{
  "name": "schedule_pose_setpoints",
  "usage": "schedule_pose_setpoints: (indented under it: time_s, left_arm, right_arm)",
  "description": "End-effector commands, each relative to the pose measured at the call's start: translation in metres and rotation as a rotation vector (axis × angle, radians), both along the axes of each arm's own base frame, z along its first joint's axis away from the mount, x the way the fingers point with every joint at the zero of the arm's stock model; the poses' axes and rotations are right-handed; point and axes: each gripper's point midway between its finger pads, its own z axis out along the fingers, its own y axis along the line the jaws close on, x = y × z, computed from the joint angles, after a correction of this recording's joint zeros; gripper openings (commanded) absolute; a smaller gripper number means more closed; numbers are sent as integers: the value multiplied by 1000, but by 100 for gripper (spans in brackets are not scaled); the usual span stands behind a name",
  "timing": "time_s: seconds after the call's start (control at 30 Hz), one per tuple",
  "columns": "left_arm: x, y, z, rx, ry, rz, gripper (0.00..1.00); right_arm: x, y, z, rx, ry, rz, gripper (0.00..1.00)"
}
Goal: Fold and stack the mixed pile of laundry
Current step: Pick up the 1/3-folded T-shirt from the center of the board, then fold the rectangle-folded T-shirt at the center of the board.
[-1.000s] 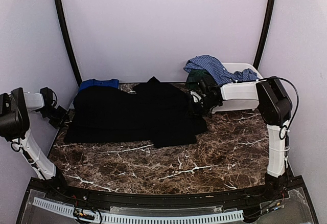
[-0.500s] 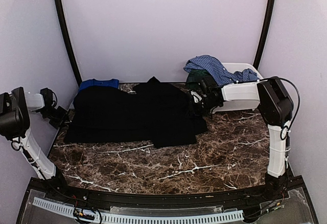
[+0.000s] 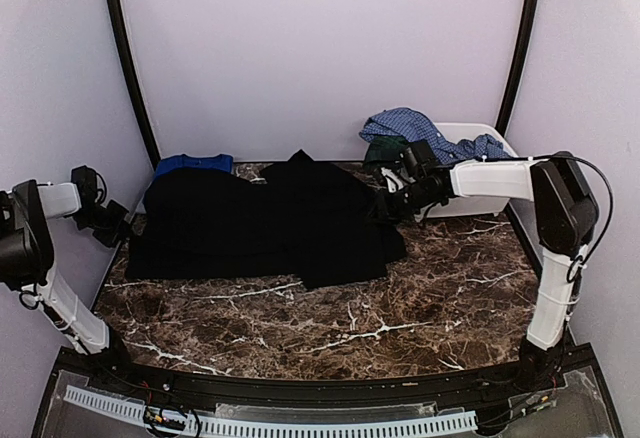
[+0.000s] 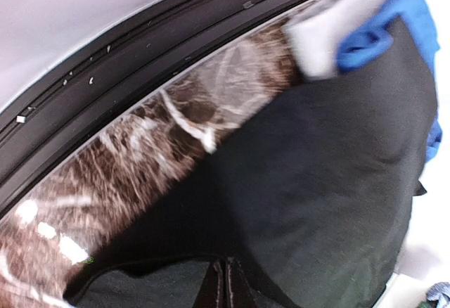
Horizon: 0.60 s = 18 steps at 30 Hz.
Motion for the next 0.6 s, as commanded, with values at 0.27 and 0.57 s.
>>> schedule_pose_setpoints:
  time_s: [0.27,0.57]
  left_arm:
    - [-76,-30,66,-17,-34,74,0]
    - [-158,-48,55,-34,215,158,0]
  right_arm:
    - [-49,-20,67,100,-74,-13,0]
    - [-87,-35,64,98,-27,-21,0]
